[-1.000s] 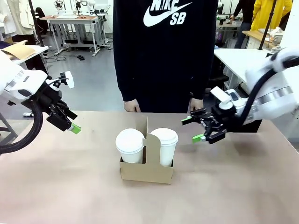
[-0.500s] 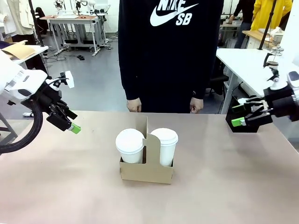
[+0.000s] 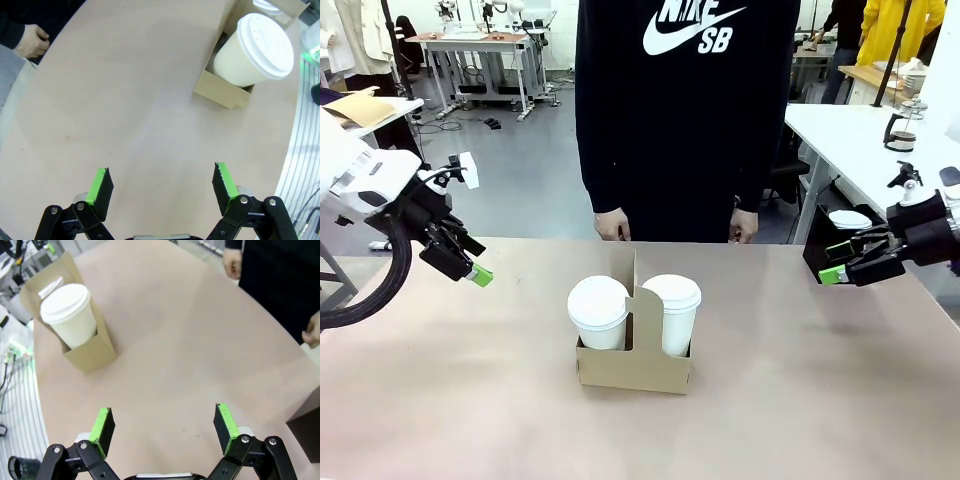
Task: Pour a drink into a cup and package it in a carrier.
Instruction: Insert the held 600 ml Paper Cup into the Cup Carrier.
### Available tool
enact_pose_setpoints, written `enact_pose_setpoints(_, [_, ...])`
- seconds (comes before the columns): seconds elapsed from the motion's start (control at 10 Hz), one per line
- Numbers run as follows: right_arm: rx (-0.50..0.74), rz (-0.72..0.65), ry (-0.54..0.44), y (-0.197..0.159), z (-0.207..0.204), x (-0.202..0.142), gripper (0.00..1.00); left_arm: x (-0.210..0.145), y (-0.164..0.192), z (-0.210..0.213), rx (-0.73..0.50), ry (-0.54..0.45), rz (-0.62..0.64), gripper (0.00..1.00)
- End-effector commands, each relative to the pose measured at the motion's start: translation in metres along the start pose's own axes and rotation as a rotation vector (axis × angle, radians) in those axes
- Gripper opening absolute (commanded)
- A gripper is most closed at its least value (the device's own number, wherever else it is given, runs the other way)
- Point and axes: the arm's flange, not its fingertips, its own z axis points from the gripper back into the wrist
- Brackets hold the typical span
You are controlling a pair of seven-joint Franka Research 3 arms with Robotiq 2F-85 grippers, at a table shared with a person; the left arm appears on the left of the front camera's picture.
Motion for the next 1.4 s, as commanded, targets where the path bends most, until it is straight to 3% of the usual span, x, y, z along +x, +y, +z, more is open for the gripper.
enact_pose_setpoints(0.0, [-0.006, 0.020, -0.002, -0.0005, 0.0022, 0.0003, 1.00, 0.0013, 0.0005, -0.0006, -0.009, -0.020, 0.009, 1.00])
enact_pose_setpoints(1.3, [-0.006, 0.020, -0.002, -0.0005, 0.0022, 0.0003, 1.00, 0.0013, 0.0005, -0.0006, -0.009, -0.020, 0.009, 1.00])
